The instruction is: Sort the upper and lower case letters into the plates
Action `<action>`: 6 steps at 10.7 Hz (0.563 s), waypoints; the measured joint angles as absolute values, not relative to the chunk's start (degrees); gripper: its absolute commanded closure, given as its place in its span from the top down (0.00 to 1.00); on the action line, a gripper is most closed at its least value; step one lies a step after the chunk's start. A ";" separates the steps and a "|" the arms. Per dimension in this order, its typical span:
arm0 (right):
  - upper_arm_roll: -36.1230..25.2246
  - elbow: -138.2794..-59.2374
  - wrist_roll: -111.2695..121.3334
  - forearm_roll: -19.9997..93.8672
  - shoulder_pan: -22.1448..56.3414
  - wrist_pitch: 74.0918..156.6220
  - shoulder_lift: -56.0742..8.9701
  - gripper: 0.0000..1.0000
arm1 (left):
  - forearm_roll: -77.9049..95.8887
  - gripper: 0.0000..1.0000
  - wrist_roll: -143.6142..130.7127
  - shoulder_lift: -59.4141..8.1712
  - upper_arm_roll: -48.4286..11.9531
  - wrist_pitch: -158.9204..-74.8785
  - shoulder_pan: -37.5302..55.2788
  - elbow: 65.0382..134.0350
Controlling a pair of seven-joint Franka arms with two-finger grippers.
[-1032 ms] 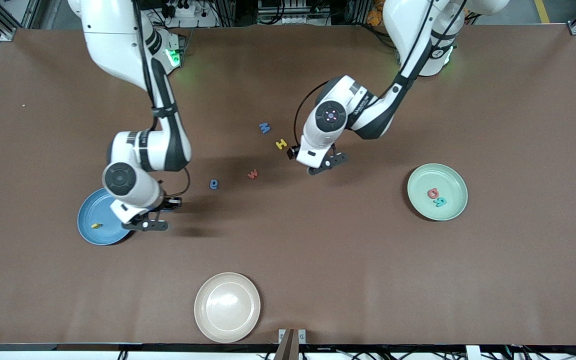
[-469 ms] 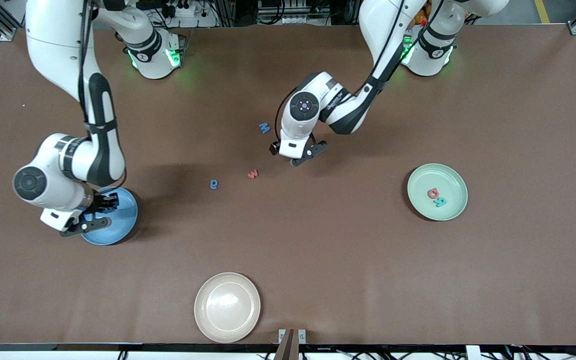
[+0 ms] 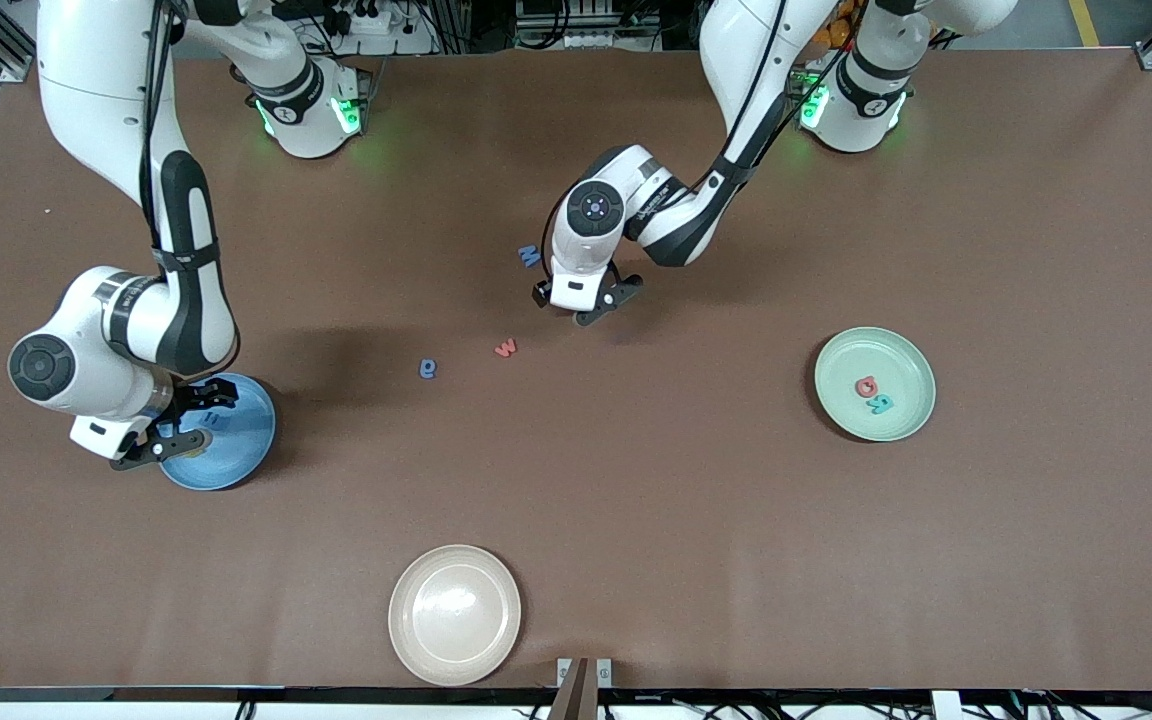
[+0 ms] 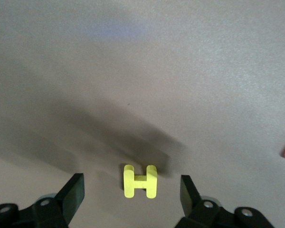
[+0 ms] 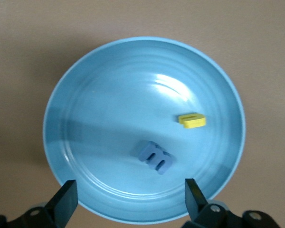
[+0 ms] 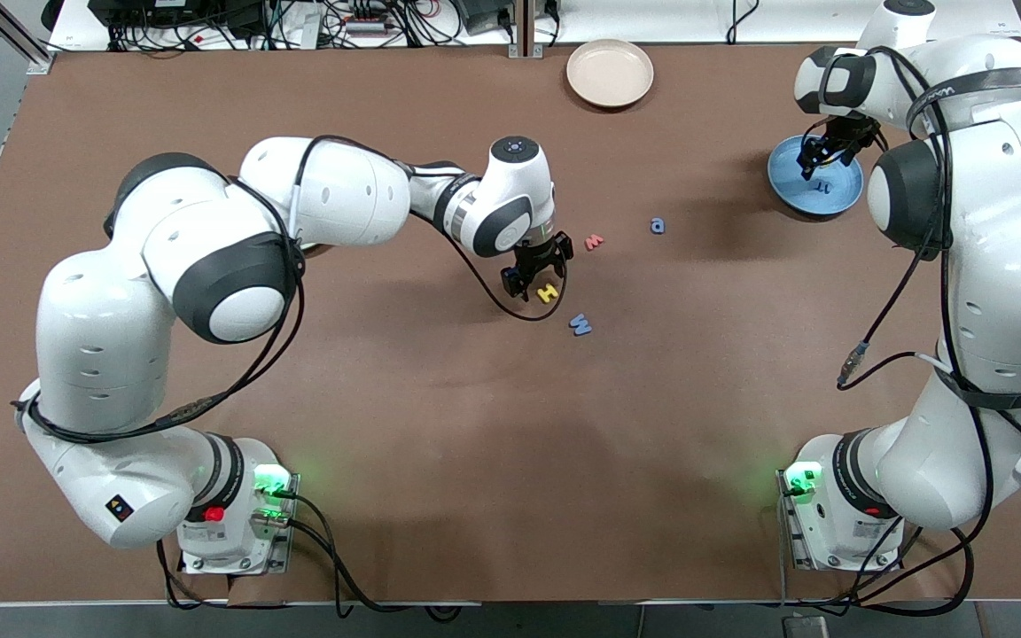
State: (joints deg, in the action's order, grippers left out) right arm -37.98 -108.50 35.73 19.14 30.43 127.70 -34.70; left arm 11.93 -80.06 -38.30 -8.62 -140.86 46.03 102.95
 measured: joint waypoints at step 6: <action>-37.13 -108.26 30.51 25.63 39.30 125.86 -34.59 1.00 | 11.93 0.23 -80.22 -39.38 -8.60 -143.43 46.99 103.53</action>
State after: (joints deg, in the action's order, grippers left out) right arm -37.13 -108.26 30.51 25.63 39.30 125.86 -34.59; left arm 11.93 -80.22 -39.38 -8.60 -143.43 46.99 103.53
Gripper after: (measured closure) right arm 0.000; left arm 0.308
